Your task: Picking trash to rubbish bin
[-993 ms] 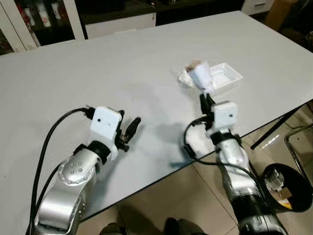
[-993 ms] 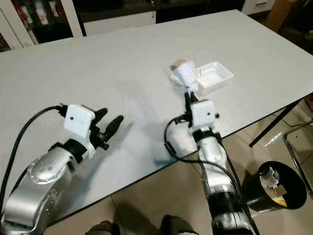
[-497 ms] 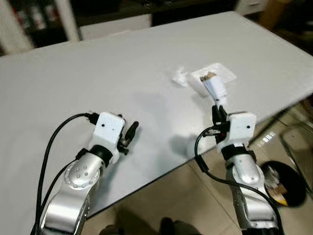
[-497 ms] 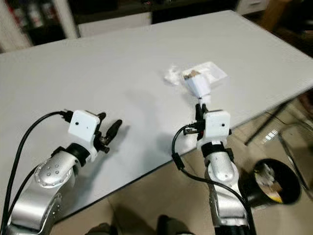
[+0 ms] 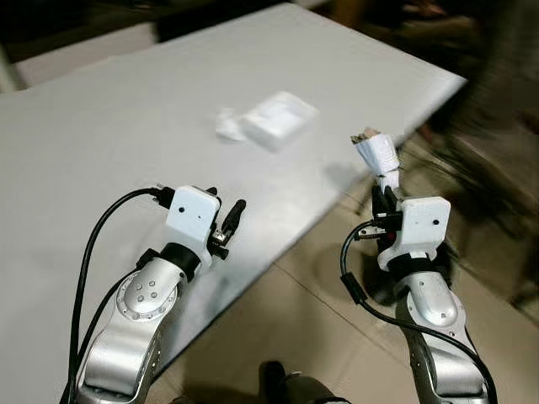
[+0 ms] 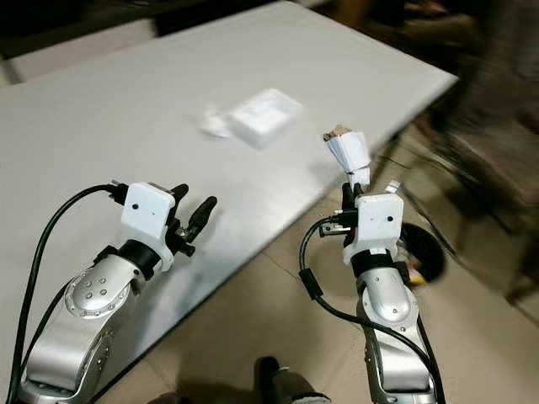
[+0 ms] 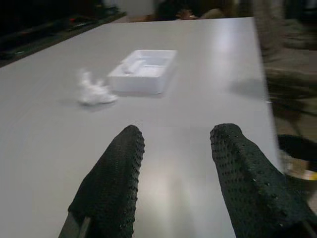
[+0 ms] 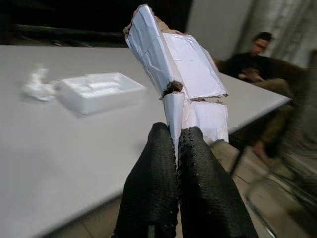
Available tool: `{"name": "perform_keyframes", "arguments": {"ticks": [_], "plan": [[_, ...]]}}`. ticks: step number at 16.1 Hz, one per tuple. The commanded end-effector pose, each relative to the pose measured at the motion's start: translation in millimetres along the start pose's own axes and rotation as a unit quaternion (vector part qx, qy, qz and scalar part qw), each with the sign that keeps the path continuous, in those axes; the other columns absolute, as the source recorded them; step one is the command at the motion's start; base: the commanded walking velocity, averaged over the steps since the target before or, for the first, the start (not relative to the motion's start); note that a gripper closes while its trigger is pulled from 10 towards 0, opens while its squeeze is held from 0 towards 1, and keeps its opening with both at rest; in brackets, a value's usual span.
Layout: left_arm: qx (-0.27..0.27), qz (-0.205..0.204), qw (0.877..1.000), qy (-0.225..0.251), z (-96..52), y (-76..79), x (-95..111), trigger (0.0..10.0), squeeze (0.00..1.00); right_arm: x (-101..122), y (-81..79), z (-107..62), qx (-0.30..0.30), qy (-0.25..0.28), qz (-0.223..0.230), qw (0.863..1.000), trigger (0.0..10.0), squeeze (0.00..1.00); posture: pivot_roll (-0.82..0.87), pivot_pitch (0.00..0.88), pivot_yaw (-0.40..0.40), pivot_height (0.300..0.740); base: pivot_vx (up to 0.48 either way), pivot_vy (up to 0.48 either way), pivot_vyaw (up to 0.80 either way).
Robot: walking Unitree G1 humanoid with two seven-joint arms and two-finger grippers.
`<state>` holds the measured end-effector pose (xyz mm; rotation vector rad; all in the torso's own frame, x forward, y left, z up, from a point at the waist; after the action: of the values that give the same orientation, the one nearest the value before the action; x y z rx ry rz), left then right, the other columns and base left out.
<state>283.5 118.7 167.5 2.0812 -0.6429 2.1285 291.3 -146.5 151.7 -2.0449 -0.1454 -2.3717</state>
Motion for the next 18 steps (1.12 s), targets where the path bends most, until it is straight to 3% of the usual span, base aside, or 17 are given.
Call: {"name": "perform_keyframes", "arguments": {"ticks": [1, 13, 18], "plan": [[0.001, -0.003, 1.000, -0.006, -3.1, 0.9, -4.8, 10.0, 0.00, 2.2, 4.2, -3.5, -0.008, -0.003, -0.006, 1.000, 10.0, 0.00, -0.03, 0.092, -0.051, 0.740, 0.000, 0.000, -0.80], [0.013, -0.025, 0.999, -0.015, -4.0, 0.3, -12.5, 10.0, 0.00, -8.2, -1.3, -9.0, 0.009, -0.049, -0.004, 0.999, 10.0, 0.00, -0.03, 0.084, -0.064, 0.740, 0.000, 0.000, -0.80], [0.005, 0.006, 1.000, -0.012, -4.7, 2.6, -17.3, 10.0, 0.00, -20.5, 1.6, -11.3, 0.007, -0.083, 0.004, 0.997, 10.0, 0.00, -0.04, 0.089, -0.067, 0.740, 0.000, 0.000, -0.80]]}}
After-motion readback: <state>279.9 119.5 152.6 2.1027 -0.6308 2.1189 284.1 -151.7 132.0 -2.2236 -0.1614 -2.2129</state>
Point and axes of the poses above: a point about 5 cm out from each wrist's last joint towards the gripper, its own z axis pointing out of the wrist towards the gripper, its own x axis along the axis of the wrist's last joint, y = z × x, the point moved 3 cm from there along z, pointing out of the wrist towards the gripper, and after that the axes turned 1 degree about z, right-handed, at the moved point
